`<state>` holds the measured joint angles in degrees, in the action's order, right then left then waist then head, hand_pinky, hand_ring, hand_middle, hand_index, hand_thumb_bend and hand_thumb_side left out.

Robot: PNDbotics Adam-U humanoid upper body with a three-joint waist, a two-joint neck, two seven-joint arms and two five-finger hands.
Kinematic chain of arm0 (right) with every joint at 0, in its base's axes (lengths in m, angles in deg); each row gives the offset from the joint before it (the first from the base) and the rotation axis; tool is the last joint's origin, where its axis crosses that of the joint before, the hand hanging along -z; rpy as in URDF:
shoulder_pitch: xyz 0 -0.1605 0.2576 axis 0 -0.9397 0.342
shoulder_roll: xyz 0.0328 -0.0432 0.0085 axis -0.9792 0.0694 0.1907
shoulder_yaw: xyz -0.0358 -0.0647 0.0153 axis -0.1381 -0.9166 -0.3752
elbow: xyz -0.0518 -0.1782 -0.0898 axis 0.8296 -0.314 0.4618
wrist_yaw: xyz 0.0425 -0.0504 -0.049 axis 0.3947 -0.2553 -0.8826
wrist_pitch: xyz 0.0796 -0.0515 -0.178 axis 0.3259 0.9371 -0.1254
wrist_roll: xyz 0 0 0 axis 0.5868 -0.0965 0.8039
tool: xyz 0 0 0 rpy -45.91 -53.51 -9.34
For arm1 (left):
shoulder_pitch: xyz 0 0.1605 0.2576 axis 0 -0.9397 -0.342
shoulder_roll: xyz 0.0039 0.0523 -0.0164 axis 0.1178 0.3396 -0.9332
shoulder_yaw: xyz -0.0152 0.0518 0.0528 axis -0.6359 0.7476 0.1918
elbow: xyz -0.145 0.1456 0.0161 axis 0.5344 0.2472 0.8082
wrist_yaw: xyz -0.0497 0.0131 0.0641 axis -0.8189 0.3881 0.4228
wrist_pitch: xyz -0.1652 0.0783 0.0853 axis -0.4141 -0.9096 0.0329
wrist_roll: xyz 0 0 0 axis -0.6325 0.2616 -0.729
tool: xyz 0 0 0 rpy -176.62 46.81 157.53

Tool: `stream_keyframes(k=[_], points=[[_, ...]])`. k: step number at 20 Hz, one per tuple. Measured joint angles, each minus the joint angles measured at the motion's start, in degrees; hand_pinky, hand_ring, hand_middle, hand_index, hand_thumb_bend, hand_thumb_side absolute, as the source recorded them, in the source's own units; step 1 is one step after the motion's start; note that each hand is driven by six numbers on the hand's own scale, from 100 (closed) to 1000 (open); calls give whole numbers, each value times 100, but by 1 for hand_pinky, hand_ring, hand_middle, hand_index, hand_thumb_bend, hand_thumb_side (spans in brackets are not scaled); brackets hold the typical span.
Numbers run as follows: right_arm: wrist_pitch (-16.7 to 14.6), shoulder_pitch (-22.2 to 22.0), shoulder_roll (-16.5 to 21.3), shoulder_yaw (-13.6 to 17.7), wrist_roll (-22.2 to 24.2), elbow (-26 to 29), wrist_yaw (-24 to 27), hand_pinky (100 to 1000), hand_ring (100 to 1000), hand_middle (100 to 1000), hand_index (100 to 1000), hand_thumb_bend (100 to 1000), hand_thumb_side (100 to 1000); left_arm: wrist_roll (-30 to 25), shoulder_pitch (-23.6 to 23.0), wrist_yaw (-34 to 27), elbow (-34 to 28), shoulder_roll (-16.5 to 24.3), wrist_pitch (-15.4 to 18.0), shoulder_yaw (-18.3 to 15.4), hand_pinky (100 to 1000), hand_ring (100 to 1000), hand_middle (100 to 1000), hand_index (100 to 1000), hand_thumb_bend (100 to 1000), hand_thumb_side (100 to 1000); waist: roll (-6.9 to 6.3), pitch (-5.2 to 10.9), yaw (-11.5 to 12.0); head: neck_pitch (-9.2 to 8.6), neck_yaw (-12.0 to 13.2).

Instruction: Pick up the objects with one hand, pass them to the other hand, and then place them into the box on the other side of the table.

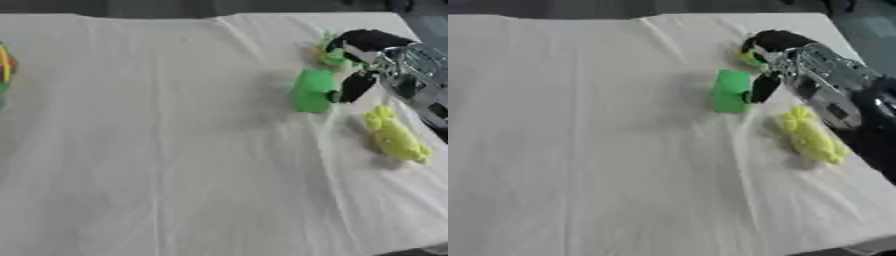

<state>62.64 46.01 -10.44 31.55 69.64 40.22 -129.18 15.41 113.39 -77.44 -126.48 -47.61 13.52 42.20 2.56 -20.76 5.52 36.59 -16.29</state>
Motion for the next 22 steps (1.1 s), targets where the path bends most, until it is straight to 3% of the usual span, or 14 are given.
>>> stream_keyframes(k=[22], points=[[0, 96, -45, 2, 0, -74, 280, 916, 902, 894, 890, 447, 128, -39, 80, -10, -1, -57, 3, 34, 629, 730, 800, 750, 196, 824, 30, -76, 117, -55, -57]])
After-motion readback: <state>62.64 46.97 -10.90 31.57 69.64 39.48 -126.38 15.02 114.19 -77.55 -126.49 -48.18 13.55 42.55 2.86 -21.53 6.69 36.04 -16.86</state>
